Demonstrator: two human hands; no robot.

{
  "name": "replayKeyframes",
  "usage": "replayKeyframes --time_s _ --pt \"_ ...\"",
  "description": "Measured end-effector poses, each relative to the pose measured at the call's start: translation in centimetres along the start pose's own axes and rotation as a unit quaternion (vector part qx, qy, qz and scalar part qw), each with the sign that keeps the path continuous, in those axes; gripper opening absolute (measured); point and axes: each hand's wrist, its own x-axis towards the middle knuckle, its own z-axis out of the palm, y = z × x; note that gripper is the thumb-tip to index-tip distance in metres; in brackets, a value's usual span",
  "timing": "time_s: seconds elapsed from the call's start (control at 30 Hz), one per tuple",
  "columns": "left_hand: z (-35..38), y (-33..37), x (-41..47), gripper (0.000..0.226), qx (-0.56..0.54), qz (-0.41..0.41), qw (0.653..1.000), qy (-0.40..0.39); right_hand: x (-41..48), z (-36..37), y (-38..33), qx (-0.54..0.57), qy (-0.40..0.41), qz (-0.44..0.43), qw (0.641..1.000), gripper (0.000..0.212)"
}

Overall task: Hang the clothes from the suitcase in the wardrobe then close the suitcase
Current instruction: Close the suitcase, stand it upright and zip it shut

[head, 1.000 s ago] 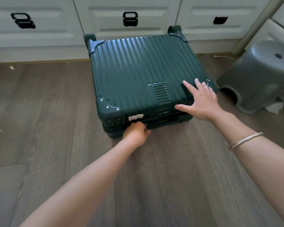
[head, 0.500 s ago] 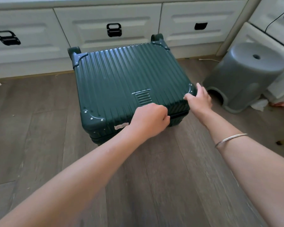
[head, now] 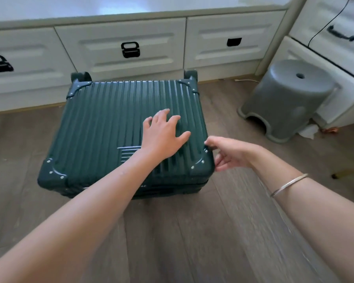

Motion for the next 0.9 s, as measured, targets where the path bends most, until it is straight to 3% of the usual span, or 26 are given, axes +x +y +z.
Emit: replayKeyframes --time_s 0.1,0.2,0.33,0.43,0.53,0.63,0.73,0.9 --pt "-0.2 0.8 0.7 0.072 -0.005 -0.010 1.000 -0.024 -1.1 1.7 -0.7 -0.035 -0.184 0.045 0.981 0.052" --pt "-0.1 0.8 1.2 0.082 0.029 -0.019 0.998 -0.049 -1.9 4.5 -0.7 -0.069 -0.337 0.053 0.938 0.065" --pt "0.1 -0.9 0.9 0.103 0.063 -0.053 0.993 -0.079 -1.4 8.7 0.1 -0.100 -0.416 0.063 0.902 0.061" --pt "0.2 -1.9 0.1 0.105 0.078 -0.058 0.991 -0.089 0.4 9.7 0.0 -0.095 -0.330 0.029 0.939 0.046" --pt "-0.3 -2.0 -0.4 0.103 0.098 -0.042 0.989 -0.100 2.7 8.8 -0.3 -0.063 -0.092 -0.015 0.994 0.035" --pt "-0.7 -2.2 -1.3 0.103 0.098 -0.030 0.990 -0.101 4.7 7.5 -0.2 -0.051 0.078 -0.086 0.992 0.028" --pt "-0.9 -2.9 -3.4 0.103 0.092 -0.008 0.992 -0.091 5.6 7.8 -0.4 -0.042 0.090 -0.158 0.982 0.047" --pt "-1.3 -5.0 -6.6 0.106 0.111 0.032 0.990 -0.085 7.4 10.1 -0.7 -0.121 0.078 -0.235 0.961 0.049"
